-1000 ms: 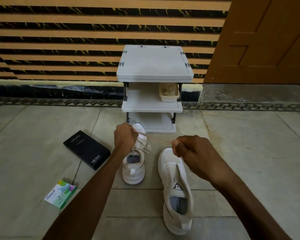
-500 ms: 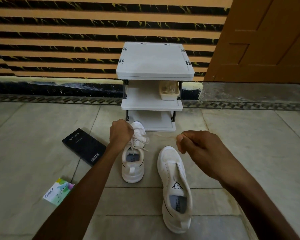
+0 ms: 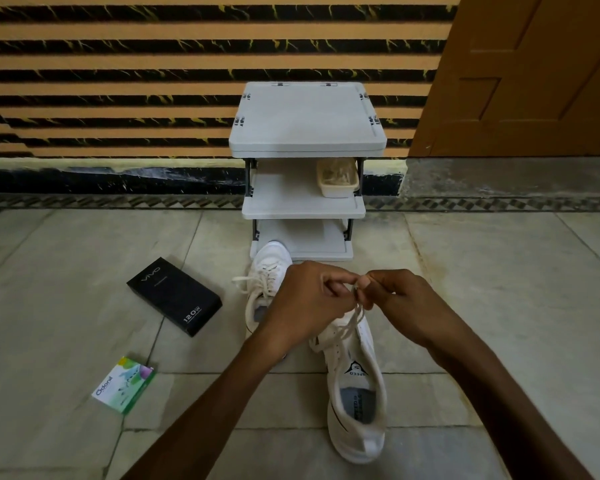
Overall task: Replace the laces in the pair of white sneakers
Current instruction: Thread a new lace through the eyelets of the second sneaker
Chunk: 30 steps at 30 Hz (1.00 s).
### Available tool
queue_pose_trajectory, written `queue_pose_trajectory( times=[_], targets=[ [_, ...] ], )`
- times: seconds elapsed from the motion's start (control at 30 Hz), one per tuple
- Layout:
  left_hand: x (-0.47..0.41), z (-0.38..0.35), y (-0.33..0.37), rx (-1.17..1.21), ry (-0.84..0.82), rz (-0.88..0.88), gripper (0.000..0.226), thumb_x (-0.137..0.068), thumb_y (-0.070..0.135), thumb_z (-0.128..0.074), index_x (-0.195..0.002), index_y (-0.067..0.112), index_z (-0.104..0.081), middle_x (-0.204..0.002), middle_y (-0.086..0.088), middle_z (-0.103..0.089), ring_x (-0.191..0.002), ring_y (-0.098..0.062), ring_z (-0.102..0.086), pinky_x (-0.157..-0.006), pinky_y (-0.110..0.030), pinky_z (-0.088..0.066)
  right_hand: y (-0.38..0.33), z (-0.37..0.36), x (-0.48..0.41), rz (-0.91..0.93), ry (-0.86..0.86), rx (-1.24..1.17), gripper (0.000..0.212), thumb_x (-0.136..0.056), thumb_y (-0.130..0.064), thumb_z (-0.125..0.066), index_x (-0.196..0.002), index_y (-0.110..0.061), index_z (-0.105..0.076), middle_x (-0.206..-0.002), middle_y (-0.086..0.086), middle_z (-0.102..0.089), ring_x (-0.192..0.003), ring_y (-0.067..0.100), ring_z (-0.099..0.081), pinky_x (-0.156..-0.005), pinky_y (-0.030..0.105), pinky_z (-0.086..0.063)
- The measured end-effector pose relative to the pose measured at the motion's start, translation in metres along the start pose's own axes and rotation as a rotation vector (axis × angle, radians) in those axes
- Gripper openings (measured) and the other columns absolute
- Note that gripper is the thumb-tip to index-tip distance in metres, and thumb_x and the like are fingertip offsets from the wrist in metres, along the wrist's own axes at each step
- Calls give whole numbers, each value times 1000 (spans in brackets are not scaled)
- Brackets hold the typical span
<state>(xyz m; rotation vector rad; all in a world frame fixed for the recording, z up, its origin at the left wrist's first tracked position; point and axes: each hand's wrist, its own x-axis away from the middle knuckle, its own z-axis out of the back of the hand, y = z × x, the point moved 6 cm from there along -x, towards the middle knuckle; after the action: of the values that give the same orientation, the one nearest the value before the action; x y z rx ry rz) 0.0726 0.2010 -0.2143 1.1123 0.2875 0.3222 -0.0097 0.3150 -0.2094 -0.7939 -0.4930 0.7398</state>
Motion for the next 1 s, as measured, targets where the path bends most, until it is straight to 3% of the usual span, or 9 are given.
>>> queue_pose_trajectory(
  times=[0.1, 0.23, 0.47, 0.57, 0.67, 0.83, 0.93, 1.0],
  targets=[
    [-3, -5, -2, -6, 28, -4, 18, -83, 9, -71, -86, 26, -78, -72, 4, -74, -68, -14, -71, -72, -37, -60, 2, 4, 1, -3, 20, -3, 43, -101, -35, -45, -63, -25, -61, -64, -9, -62, -63, 9, -56, -62, 24, -41],
    [-9, -7, -6, -108, 118, -3, 14, -83, 10, -69, -88, 19, -79, -77, 6, -75, -70, -6, -69, -70, -23, -57, 4, 6, 4, 4, 45, 54, 41, -101, -35, -44, -64, -27, -62, -70, -2, -67, -72, 22, -64, -65, 31, -48],
    [-23, -3, -15, -193, 212, 58, 14, -79, 10, -70, -83, 21, -78, -71, 7, -72, -67, -7, -67, -68, -27, -57, 8, 14, 3, -16, 187, 95, 41, -96, -38, -53, -57, -29, -63, -61, 3, -67, -61, 20, -62, -56, 26, -44],
    [-26, -5, -13, -207, 216, 38, 13, -80, 12, -70, -84, 20, -78, -72, 6, -72, -68, -8, -66, -67, -23, -55, 10, 18, 4, 3, 242, 64, 39, -94, -41, -55, -59, -28, -67, -61, 1, -67, -61, 14, -63, -61, 29, -49],
    [-29, -4, -5, -184, 219, 4, 15, -79, 11, -72, -87, 21, -79, -71, 10, -71, -69, -5, -65, -64, -13, -51, 6, 29, 9, 91, 391, 52, 38, -94, -42, -56, -61, -28, -69, -59, -5, -66, -60, 6, -61, -58, 23, -44],
    [-46, -4, 33, -113, 227, -133, 18, -80, 10, -72, -93, 21, -78, -71, 11, -70, -66, 0, -64, -62, -8, -48, -9, 54, 25, 243, 725, -10, 32, -97, -34, -57, -69, -26, -71, -64, -12, -62, -61, 7, -59, -58, 24, -45],
    [-56, -3, 48, -64, 231, -157, 26, -81, 8, -72, -102, 22, -76, -68, 6, -70, -64, -3, -66, -64, -12, -52, -12, 68, 31, 272, 846, -85, 30, -99, -30, -55, -73, -26, -70, -72, -14, -66, -70, 6, -62, -62, 25, -48],
    [-59, -3, 54, -21, 235, -150, 30, -81, 7, -72, -106, 23, -74, -69, 1, -71, -66, -10, -68, -69, -23, -58, -9, 77, 35, 279, 905, -116, 30, -100, -30, -53, -76, -25, -70, -75, -12, -66, -72, 7, -63, -63, 26, -49]
  ],
)
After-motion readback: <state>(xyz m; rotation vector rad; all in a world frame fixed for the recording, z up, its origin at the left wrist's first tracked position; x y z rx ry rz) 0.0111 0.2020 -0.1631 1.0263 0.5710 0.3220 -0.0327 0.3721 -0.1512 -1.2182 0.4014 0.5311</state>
